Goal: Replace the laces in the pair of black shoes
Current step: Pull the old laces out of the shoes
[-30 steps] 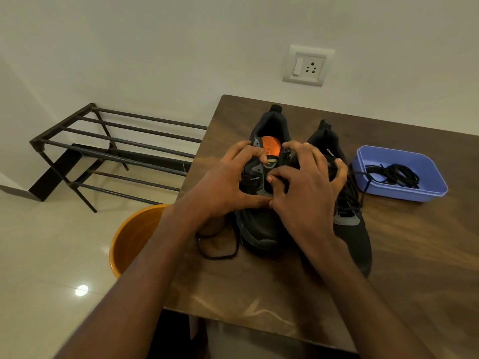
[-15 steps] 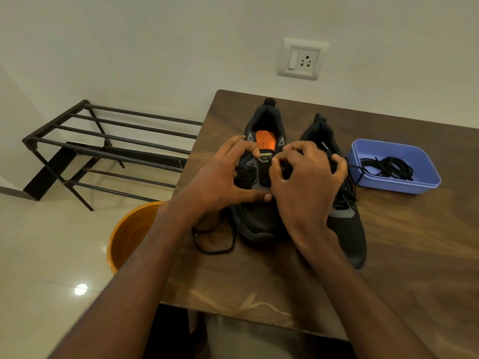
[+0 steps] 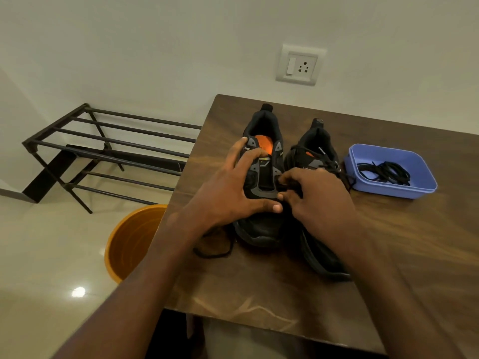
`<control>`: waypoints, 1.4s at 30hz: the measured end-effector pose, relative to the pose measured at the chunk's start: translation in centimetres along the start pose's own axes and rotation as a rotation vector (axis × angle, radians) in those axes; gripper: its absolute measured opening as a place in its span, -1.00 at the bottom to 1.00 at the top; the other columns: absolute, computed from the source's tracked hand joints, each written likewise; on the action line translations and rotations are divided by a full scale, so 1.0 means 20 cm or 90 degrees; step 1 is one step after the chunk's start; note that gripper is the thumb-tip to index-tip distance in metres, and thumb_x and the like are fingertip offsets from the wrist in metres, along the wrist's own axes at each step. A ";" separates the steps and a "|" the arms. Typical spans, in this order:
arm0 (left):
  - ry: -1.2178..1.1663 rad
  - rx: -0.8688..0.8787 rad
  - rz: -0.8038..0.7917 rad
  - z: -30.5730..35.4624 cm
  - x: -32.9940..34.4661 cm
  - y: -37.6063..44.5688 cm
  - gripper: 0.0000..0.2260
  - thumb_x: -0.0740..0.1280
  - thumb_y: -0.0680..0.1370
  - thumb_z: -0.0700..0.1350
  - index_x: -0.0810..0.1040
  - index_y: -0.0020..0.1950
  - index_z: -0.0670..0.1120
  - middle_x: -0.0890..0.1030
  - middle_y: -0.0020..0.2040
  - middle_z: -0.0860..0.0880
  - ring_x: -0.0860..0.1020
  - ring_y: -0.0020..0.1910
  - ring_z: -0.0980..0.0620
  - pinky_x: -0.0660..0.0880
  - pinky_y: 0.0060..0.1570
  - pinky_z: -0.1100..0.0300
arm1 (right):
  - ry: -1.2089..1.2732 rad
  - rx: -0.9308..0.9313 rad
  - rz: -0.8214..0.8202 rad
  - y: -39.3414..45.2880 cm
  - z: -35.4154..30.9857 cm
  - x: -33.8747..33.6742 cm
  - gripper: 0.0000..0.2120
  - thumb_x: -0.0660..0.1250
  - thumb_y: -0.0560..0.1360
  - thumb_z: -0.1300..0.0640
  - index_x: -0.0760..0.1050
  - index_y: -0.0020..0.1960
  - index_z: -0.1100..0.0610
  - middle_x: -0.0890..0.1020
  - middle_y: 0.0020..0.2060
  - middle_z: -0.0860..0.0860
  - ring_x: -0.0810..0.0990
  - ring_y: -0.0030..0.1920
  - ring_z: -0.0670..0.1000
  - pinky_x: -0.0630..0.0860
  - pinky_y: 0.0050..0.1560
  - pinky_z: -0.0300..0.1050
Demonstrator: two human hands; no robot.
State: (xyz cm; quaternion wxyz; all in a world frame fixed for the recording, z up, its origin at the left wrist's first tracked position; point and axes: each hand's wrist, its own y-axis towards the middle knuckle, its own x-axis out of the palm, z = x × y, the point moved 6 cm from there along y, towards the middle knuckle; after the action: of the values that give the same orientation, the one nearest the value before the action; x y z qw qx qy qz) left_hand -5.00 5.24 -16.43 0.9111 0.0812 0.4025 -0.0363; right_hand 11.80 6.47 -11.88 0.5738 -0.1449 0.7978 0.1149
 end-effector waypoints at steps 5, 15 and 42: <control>-0.026 -0.009 0.003 -0.01 0.00 -0.01 -0.09 0.57 0.29 0.36 0.19 0.53 0.33 -0.12 0.65 0.24 0.25 0.54 0.06 0.43 0.38 0.05 | -0.032 0.027 0.081 -0.01 0.01 -0.04 -0.86 0.35 0.62 -0.02 0.68 0.06 -0.07 0.60 0.04 -0.05 0.49 0.19 0.07 0.40 0.19 0.08; -0.029 -0.038 -0.009 -0.02 0.01 0.00 -0.11 0.61 0.27 0.31 0.22 0.49 0.36 -0.10 0.63 0.28 0.25 0.56 0.03 0.41 0.39 0.06 | 1.100 0.019 0.309 -0.07 0.20 -0.27 -0.80 0.19 0.71 0.14 0.51 -0.04 0.14 0.72 -0.07 0.06 0.70 -0.01 0.06 0.60 0.09 -0.03; -0.008 -0.031 0.012 -0.03 0.01 0.01 -0.09 0.59 0.22 0.38 0.23 0.47 0.37 -0.05 0.60 0.33 0.29 0.49 0.14 0.50 0.37 -0.07 | 0.994 0.096 0.268 -0.05 0.19 -0.21 -0.84 0.30 0.64 0.21 0.63 0.00 0.05 0.73 -0.09 -0.10 0.58 -0.06 -0.10 0.44 -0.05 -0.23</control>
State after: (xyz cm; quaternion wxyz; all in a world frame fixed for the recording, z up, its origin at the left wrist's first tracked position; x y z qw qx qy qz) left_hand -5.26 5.49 -17.02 0.9155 0.0627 0.3969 -0.0182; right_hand 16.90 7.24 -9.05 -0.1737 0.0090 0.9842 0.0321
